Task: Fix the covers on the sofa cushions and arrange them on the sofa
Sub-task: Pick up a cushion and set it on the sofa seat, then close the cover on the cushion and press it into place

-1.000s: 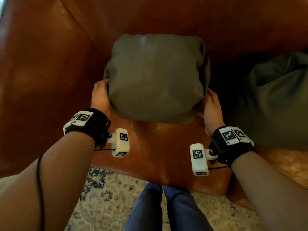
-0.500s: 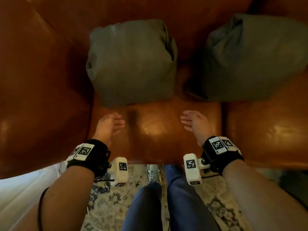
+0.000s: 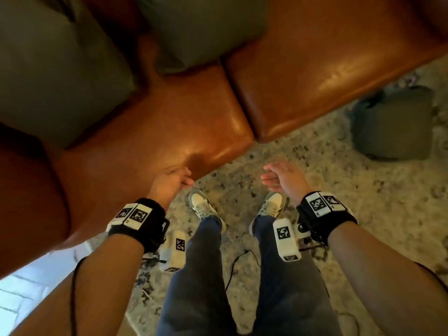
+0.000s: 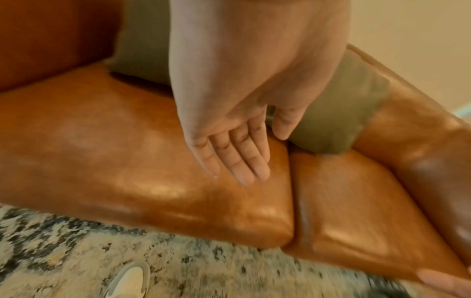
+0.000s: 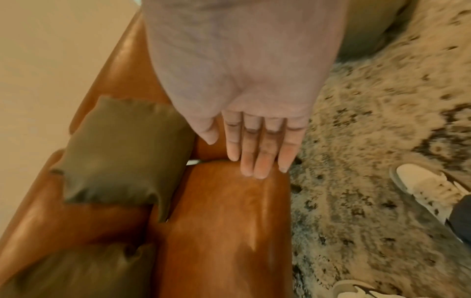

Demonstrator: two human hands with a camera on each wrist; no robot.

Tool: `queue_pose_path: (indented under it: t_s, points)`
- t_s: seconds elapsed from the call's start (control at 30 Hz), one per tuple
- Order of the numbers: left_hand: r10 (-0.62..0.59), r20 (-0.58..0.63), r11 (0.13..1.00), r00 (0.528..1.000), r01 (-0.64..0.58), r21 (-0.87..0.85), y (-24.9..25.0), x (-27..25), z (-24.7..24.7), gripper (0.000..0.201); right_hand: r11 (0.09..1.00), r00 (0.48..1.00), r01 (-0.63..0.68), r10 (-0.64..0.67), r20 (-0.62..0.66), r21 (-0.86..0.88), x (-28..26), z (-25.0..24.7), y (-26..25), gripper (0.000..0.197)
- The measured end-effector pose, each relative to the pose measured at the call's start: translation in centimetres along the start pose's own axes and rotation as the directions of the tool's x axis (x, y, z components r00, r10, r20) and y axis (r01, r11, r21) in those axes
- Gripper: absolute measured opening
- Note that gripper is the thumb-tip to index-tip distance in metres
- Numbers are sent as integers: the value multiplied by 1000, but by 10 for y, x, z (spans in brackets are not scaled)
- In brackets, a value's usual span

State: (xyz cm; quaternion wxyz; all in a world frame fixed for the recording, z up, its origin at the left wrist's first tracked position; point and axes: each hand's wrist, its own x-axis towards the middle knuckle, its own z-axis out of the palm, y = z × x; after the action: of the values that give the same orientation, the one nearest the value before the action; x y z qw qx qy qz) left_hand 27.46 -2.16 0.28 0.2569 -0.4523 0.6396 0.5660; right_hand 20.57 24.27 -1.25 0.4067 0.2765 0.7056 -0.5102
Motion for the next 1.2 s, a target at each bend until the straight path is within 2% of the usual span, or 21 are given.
queue_pose_path:
  t_s: [0.1, 0.2, 0.27, 0.47, 0.6, 0.73, 0.83, 0.97, 1.07, 1.13, 1.2]
  points:
    - [40, 78, 987, 996, -51, 152, 20, -7, 72, 22, 987, 998, -45, 53, -46, 154, -6, -59, 32, 22]
    - [74, 169, 935, 983, -127, 332, 37, -12, 145, 18, 965, 995, -71, 85, -43, 251, -11, -123, 65, 27]
    - [54, 242, 895, 969, -155, 419, 48, -16, 196, 21, 944, 990, -95, 123, -69, 317, -14, -168, 87, 24]
    - [78, 392, 791, 917, -296, 535, 86, -28, 355, 23, 884, 953, -91, 211, -217, 458, -26, -310, 136, 26]
    - [86, 501, 719, 861, -402, 567, 120, -31, 446, 19, 816, 927, -67, 265, -267, 575, -25, -382, 155, 27]
    - [97, 551, 655, 829, -470, 591, 155, -28, 523, 17, 744, 908, -45, 309, -283, 667, -14, -435, 162, 24]
    - [107, 563, 618, 820, -498, 608, 185, -16, 575, 22, 687, 893, -48, 355, -278, 725, 4, -467, 162, 22]
    - [93, 556, 544, 826, -510, 666, 228, 16, 650, 33, 636, 876, -90, 416, -243, 766, 39, -512, 153, 24]
    - [61, 552, 485, 832, -508, 712, 257, 51, 708, 30, 607, 863, -126, 457, -215, 785, 78, -548, 143, 22]
    - [48, 557, 423, 829, -522, 741, 273, 74, 742, 23, 579, 856, -162, 485, -178, 799, 108, -570, 136, 23]
    - [34, 548, 320, 836, -528, 786, 286, 94, 772, 26, 531, 852, -171, 503, -146, 830, 137, -591, 130, 24]
